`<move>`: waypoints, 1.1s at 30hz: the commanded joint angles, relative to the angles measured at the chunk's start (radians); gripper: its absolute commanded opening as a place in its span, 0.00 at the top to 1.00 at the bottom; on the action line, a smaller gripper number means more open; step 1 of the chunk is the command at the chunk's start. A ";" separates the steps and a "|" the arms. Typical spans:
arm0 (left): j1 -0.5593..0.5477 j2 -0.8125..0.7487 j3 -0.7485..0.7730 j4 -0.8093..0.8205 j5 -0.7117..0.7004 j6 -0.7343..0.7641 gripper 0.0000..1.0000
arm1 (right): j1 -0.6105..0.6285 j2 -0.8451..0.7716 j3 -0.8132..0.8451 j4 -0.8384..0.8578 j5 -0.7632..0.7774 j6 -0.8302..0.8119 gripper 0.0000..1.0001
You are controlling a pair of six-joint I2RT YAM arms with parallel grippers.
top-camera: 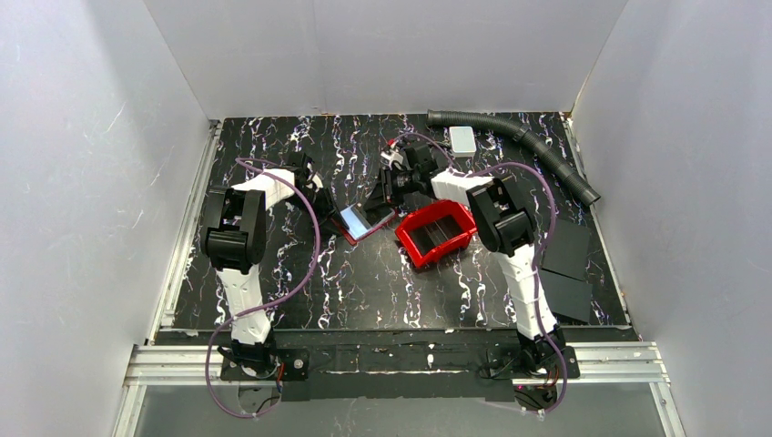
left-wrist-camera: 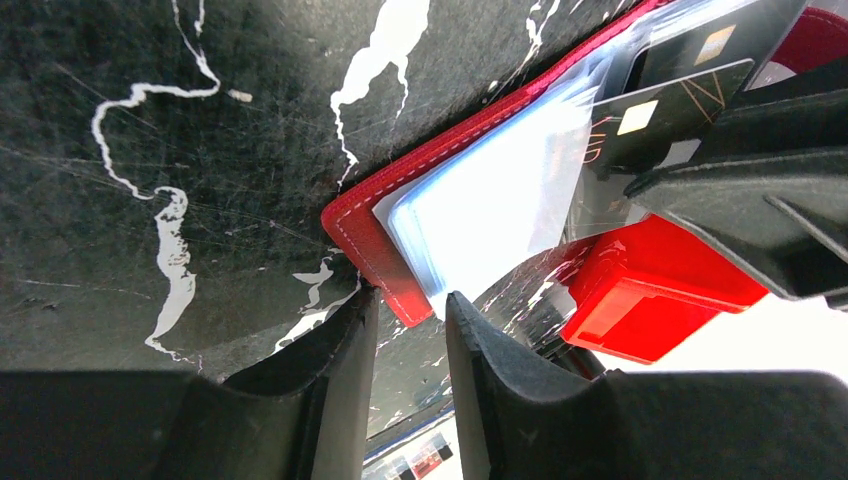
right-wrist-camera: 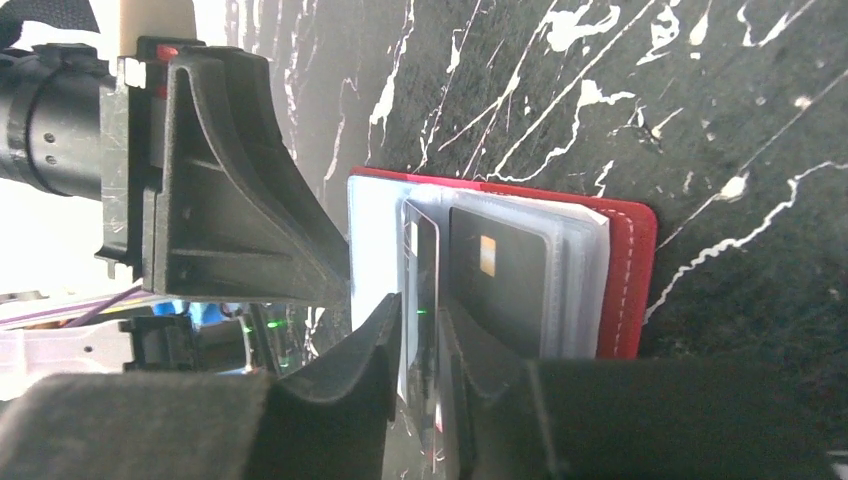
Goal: Put the credit cards into the card holder
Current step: Insert the credit card into the card holder.
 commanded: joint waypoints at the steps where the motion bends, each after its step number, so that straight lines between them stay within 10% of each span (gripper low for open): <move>1: -0.002 -0.030 -0.011 -0.003 -0.017 0.015 0.71 | 0.006 -0.060 0.094 -0.261 0.139 -0.186 0.66; 24: -0.010 -0.050 -0.039 0.062 0.023 0.001 0.69 | 0.048 -0.127 0.307 -0.619 0.453 -0.454 0.34; 33: -0.023 -0.046 -0.034 0.079 0.037 -0.013 0.68 | 0.039 -0.134 0.246 -0.581 0.408 -0.443 0.39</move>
